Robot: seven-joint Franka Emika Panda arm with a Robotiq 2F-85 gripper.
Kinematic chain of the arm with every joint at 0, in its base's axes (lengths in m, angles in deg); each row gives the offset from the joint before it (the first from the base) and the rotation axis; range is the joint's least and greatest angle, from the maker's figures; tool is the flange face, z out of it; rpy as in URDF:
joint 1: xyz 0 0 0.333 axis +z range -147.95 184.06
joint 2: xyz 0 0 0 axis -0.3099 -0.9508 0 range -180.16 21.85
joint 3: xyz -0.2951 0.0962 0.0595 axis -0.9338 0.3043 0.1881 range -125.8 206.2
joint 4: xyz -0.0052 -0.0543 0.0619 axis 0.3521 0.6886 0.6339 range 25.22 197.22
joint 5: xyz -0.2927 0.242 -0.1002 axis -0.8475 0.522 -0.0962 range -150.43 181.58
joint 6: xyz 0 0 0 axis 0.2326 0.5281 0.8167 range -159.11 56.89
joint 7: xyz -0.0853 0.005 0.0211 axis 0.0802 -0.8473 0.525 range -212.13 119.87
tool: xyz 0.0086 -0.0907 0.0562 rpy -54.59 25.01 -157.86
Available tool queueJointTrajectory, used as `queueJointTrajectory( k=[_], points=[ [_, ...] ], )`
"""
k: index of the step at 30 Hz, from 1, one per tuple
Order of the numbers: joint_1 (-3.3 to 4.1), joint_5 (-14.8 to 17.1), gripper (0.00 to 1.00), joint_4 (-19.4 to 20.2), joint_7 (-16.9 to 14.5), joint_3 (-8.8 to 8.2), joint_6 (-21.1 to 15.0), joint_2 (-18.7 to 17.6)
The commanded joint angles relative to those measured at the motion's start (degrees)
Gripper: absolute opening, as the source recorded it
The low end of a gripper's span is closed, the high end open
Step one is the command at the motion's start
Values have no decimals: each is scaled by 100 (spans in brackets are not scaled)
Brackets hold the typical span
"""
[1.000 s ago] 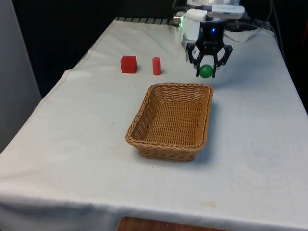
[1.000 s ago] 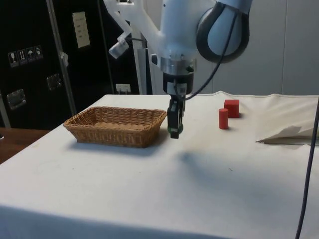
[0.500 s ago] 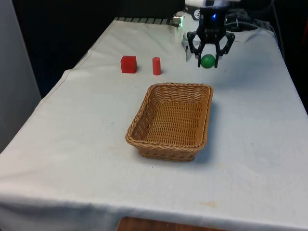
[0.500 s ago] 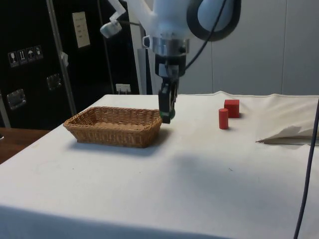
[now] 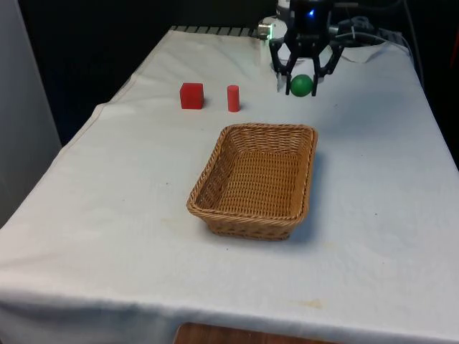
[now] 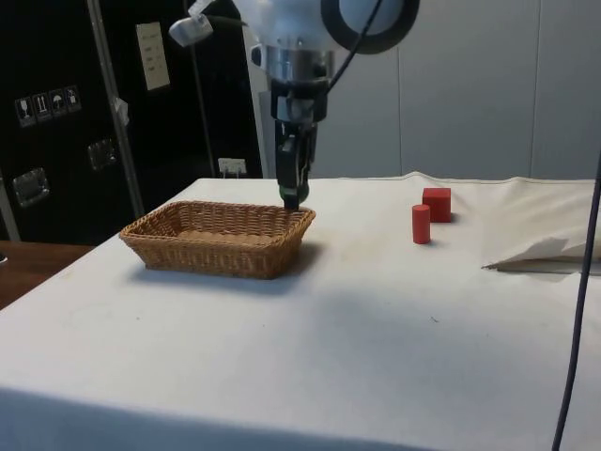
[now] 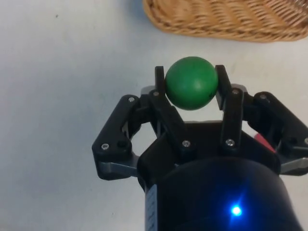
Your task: Pick up the object to the left of the cylinder and place it into the basket.
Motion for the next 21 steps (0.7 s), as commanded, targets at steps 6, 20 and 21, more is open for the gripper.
queueJointTrajectory(
  k=[6,20,21],
  points=[
    [-46,138,0,-309,-206,-63,115,-189],
    [-120,378,0,-1129,-487,-172,189,-865],
    [-126,407,0,-1186,-504,-178,195,-922]
  ],
)
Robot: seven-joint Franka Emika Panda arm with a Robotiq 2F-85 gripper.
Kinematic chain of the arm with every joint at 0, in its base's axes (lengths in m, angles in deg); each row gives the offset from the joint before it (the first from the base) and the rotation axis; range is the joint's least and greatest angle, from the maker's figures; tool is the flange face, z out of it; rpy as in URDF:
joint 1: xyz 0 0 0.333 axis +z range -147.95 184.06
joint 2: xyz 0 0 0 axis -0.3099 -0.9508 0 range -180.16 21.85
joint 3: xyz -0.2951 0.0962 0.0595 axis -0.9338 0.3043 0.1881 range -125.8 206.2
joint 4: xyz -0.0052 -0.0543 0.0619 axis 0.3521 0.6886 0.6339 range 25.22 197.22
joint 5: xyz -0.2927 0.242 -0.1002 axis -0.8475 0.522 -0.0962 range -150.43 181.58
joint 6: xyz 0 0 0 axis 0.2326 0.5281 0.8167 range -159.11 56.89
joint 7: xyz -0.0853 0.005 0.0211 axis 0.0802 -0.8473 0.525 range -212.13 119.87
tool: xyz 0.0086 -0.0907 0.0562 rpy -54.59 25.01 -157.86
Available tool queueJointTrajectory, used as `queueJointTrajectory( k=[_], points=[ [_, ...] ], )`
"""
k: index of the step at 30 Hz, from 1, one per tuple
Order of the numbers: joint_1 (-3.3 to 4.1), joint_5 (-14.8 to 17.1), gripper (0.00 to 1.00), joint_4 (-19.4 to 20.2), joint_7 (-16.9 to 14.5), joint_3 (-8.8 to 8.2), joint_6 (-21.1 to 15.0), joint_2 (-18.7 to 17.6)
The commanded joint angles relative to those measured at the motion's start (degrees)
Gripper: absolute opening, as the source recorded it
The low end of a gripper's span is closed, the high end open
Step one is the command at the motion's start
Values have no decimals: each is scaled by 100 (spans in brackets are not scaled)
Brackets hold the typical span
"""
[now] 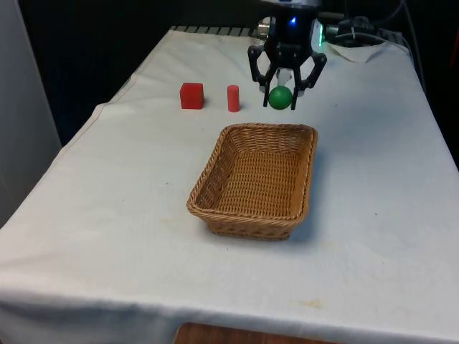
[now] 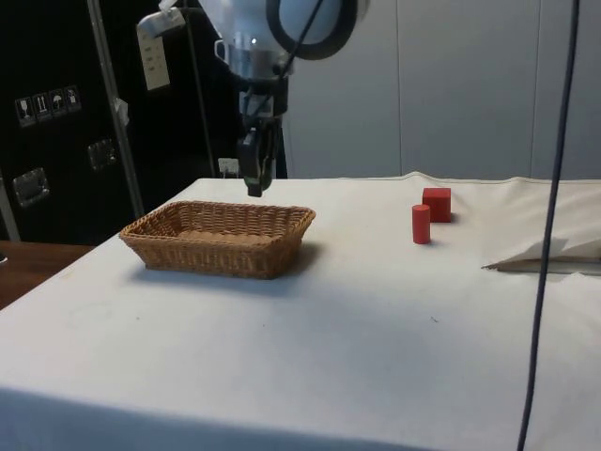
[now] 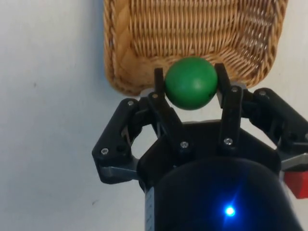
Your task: Pick up the object to the left of the cylinder and place it into the basket.
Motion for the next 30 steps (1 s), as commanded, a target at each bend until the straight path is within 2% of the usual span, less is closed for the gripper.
queueJointTrajectory(
  k=[1,2,3,10,11,12,20,21,22,28,29,30],
  points=[
    [-52,160,0,-120,-132,57,86,-74],
    [-6,34,0,-69,-17,0,17,-57],
    [-63,195,0,-189,-160,52,86,-143],
    [-126,504,0,-642,-413,11,74,-625],
    [-57,407,0,-619,-321,-57,46,-619],
    [-138,544,0,-693,-447,6,69,-676],
    [-189,808,0,-1112,-613,-23,23,-1175],
    [-120,733,0,-1100,-539,-97,40,-1180],
    [-195,842,0,-1163,-625,-17,17,-1232],
    [-258,1100,0,-1478,-751,6,0,-1639],
    [-160,1037,0,-1473,-682,-109,29,-1656],
    [-269,1163,0,-1524,-791,6,0,-1696]
  ],
)
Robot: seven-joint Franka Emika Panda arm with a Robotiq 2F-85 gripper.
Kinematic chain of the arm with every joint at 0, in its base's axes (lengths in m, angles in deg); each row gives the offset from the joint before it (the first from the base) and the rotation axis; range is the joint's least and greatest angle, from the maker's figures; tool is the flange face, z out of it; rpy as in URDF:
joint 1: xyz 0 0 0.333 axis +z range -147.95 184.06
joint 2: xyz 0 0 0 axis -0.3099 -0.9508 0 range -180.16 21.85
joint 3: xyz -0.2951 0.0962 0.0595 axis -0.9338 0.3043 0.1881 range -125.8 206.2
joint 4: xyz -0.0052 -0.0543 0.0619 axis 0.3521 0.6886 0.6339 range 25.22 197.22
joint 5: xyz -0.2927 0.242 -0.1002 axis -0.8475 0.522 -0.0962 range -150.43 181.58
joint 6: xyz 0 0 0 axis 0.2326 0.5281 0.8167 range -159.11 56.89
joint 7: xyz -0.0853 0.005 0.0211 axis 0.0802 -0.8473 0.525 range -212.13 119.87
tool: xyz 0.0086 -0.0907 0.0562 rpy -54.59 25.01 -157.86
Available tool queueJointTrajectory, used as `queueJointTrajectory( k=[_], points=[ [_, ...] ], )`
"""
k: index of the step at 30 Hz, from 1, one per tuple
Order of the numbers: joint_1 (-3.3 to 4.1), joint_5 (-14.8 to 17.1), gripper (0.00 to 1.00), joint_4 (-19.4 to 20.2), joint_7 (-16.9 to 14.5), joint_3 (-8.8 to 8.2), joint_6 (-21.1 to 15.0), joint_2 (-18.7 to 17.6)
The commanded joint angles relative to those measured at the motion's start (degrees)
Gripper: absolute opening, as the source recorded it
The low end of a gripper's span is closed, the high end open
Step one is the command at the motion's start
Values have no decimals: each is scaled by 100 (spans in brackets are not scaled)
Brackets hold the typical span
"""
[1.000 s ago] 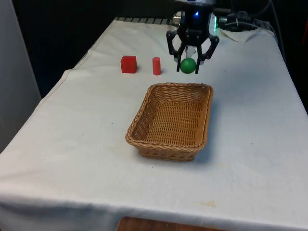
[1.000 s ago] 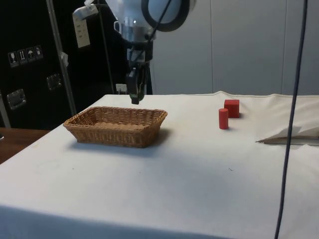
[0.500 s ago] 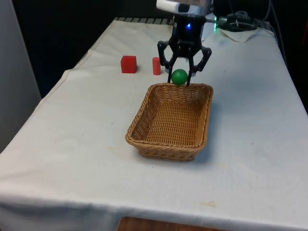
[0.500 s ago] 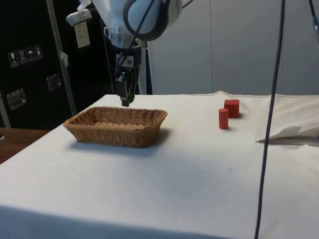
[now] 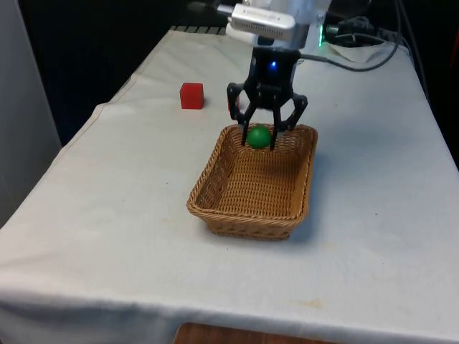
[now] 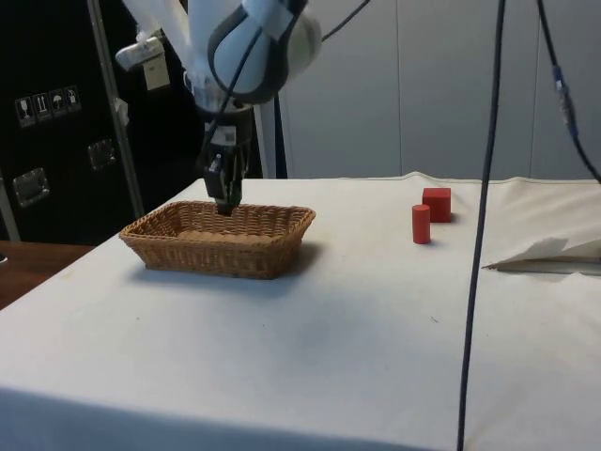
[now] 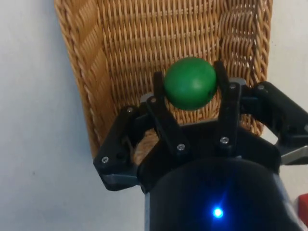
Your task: Pick up the object to the left of the cylinder and place it into the basket.
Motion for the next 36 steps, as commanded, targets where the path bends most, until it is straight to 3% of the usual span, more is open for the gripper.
queueJointTrajectory(
  k=[1,6,7,8,15,16,17,21,25,26,27,33,34,35,36],
  points=[
    [-103,120,0,-52,-109,115,-29,-40],
    [-103,539,0,-223,-372,115,-46,-344],
    [-23,447,0,-218,-292,6,0,-338],
    [-103,596,0,-246,-407,115,-46,-384],
    [-172,1037,0,-441,-699,132,-46,-699],
    [-52,957,0,-407,-613,6,-11,-699],
    [-178,1175,0,-504,-808,115,-34,-785],
    [-172,1404,0,-630,-980,57,-11,-934],
    [-160,1490,0,-699,-1026,23,11,-1008],
    [-115,1455,0,-682,-985,-23,0,-1020],
    [-160,1490,0,-710,-1026,23,17,-1020],
    [-166,1490,0,-745,-1014,23,23,-1049],
    [-166,1490,7,-751,-1008,23,23,-1054],
    [-120,1455,16,-716,-980,-23,6,-1049],
    [-166,1490,16,-756,-1008,23,29,-1060]
  ],
)
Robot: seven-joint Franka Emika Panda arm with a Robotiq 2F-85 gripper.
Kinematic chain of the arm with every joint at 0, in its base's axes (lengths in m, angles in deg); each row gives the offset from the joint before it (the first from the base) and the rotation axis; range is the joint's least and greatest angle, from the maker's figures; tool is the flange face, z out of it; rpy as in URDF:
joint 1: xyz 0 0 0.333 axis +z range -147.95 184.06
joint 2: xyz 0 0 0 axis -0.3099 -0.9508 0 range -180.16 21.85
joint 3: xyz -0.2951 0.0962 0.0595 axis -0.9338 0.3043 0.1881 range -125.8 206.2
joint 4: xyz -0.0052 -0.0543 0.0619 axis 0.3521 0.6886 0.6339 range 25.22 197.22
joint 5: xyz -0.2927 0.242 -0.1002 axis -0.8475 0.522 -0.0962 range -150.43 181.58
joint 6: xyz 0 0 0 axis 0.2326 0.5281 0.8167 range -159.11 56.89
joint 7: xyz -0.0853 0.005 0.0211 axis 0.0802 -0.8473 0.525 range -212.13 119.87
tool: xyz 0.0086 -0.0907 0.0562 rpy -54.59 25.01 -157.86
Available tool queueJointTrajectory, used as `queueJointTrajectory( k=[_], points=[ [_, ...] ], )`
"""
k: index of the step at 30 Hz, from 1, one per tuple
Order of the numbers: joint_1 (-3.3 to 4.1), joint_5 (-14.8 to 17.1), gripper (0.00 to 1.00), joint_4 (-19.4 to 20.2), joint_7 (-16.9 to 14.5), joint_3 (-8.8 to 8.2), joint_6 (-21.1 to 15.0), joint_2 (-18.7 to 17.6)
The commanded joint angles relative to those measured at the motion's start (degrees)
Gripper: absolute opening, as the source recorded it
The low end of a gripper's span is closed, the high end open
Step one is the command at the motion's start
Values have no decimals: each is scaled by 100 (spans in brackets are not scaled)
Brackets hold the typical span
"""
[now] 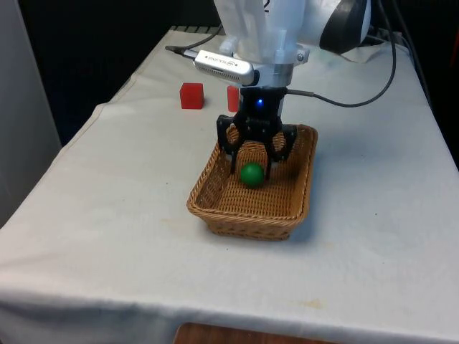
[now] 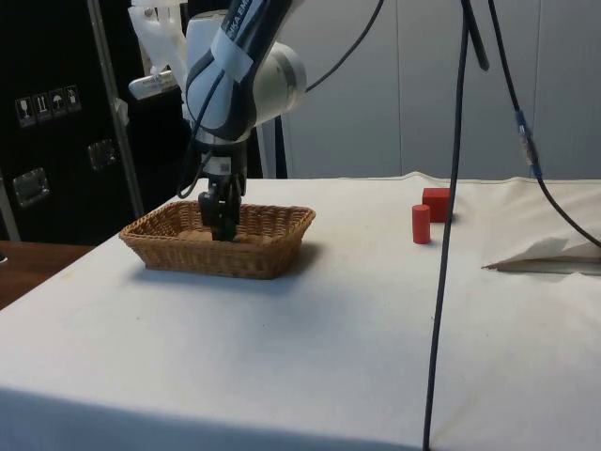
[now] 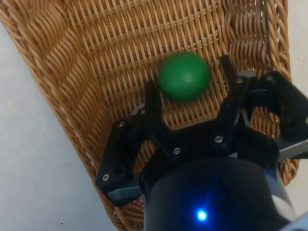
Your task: Pick up the object to the left of the cylinder and place it into the basket.
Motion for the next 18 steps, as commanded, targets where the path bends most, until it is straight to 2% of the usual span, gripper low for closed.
queueJointTrajectory(
  k=[1,2,5,6,7,8,9,13,18],
  points=[
    [-46,34,25,-34,-29,40,23,-11],
    [-46,34,44,-46,-29,40,23,-17],
    [-46,34,74,-52,-23,40,23,-23],
    [-46,34,88,-52,-23,40,23,-23],
    [-6,0,97,-17,0,0,6,-17],
    [-46,34,97,-52,-23,40,23,-23],
    [-46,34,100,-52,-23,40,23,-23],
    [-46,34,100,-52,-23,40,23,-29],
    [-6,-11,100,-29,-11,-23,57,40]
  ],
)
